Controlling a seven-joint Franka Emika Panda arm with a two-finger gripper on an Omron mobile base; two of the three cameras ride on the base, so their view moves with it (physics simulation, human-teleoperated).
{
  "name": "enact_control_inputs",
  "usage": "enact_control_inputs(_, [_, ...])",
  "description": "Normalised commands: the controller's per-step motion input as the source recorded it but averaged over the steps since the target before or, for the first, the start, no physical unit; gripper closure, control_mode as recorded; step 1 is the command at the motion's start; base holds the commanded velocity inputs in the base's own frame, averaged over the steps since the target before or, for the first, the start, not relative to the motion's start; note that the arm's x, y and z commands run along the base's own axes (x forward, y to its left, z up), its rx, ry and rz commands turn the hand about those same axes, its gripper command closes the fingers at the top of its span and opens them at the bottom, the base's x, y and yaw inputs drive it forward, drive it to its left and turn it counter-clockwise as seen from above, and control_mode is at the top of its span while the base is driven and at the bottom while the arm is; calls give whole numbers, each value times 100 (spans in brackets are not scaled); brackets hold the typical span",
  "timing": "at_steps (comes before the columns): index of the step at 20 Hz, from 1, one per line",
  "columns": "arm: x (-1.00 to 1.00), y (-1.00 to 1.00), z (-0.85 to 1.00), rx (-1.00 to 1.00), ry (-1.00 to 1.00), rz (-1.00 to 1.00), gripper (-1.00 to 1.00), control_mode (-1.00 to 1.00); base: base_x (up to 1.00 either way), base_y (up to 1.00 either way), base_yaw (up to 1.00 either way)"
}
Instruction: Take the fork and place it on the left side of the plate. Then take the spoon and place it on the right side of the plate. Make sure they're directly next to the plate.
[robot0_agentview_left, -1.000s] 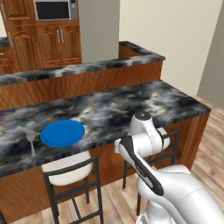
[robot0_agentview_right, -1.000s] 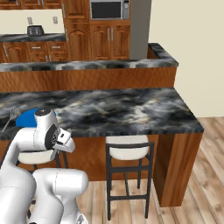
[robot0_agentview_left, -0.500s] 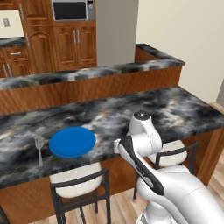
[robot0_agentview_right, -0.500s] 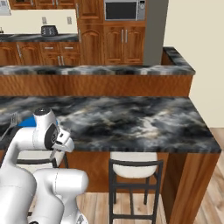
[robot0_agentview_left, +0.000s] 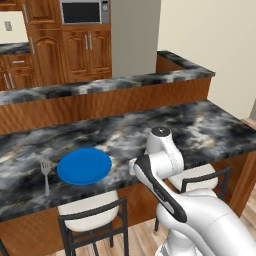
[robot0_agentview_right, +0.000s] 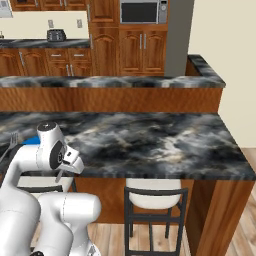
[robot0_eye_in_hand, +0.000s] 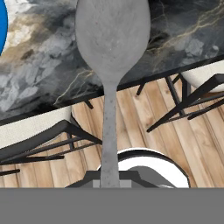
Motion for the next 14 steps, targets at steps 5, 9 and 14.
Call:
enact_control_inputs(5, [0, 0, 0, 0, 0, 0, 100, 100, 0, 0, 0])
enact_control_inputs(9, [0, 0, 0, 0, 0, 0, 100, 100, 0, 0, 0])
enact_control_inputs(14, [0, 0, 0, 0, 0, 0, 100, 100, 0, 0, 0])
